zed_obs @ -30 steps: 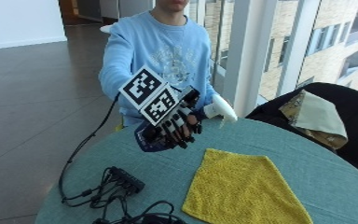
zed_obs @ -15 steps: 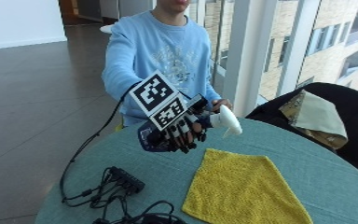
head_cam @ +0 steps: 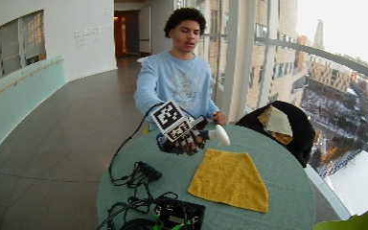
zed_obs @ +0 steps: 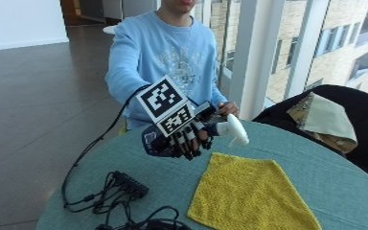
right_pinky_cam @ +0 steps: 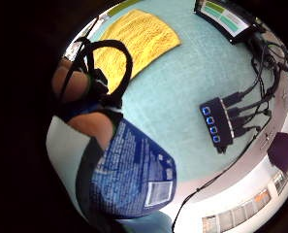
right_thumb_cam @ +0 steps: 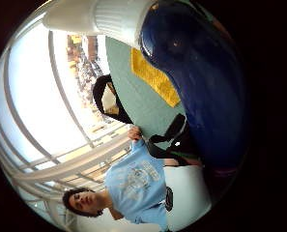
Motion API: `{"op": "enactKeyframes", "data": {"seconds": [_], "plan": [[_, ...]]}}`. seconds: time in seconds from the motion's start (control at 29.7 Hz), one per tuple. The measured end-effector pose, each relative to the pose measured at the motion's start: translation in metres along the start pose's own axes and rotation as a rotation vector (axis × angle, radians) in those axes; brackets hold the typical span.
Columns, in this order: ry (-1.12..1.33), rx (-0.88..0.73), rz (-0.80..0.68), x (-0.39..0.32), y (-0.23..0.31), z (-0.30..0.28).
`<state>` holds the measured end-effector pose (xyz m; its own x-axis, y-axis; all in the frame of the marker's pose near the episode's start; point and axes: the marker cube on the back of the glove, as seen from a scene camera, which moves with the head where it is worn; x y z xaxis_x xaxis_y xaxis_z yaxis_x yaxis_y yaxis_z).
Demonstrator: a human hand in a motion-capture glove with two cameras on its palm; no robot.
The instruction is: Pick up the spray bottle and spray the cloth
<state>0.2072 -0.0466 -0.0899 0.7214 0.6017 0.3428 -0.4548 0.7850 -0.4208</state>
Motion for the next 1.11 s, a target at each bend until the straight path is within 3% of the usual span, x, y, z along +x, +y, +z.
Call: {"op": "enactKeyframes", "data": {"seconds": [1.11], "plan": [[0.038, -0.027, 0.042, -0.01, -0.0025, 0.0054]]}}
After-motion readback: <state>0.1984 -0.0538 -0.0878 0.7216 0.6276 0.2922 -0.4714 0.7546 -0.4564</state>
